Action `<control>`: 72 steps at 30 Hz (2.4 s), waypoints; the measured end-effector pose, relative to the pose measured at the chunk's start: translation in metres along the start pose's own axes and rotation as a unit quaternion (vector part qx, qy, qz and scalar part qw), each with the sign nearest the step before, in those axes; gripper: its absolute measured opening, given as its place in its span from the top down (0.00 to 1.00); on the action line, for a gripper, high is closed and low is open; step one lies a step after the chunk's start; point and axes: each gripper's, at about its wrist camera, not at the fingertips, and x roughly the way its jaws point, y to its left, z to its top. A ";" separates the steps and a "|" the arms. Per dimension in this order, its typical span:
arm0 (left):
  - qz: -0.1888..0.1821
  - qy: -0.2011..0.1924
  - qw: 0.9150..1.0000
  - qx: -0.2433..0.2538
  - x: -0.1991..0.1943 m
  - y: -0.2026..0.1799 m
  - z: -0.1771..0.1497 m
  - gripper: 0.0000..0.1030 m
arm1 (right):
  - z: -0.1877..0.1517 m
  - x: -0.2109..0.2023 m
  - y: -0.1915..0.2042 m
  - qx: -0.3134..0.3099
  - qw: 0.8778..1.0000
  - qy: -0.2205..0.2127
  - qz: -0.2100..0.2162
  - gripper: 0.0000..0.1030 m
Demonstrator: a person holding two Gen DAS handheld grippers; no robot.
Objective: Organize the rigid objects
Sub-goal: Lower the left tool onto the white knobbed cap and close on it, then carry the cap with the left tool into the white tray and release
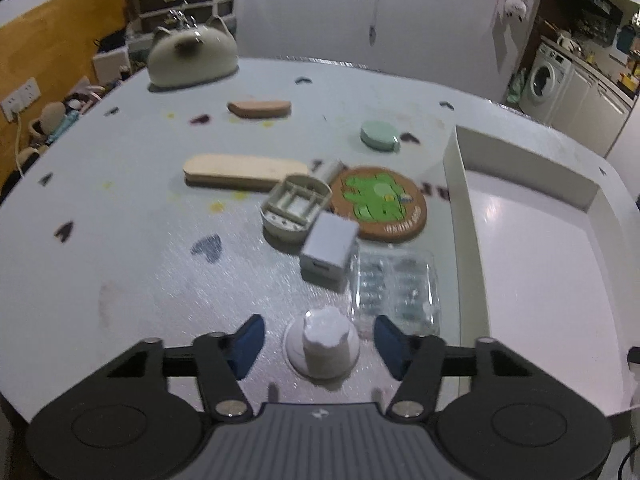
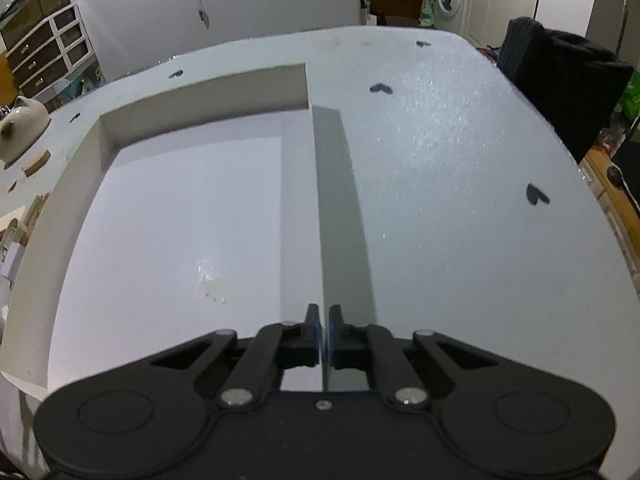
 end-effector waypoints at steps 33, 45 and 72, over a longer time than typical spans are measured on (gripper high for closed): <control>-0.050 -0.048 0.997 0.014 -0.017 -0.011 0.027 0.71 | -0.001 -0.001 0.004 -0.009 1.000 0.005 -0.009 0.96; -0.179 -0.033 0.972 0.147 -0.024 -0.094 0.035 0.71 | -0.001 -0.001 0.005 -0.012 1.000 0.003 -0.011 0.95; -0.181 0.045 0.957 0.224 0.027 -0.130 0.014 0.62 | -0.002 -0.001 0.007 -0.014 1.000 0.002 -0.014 0.94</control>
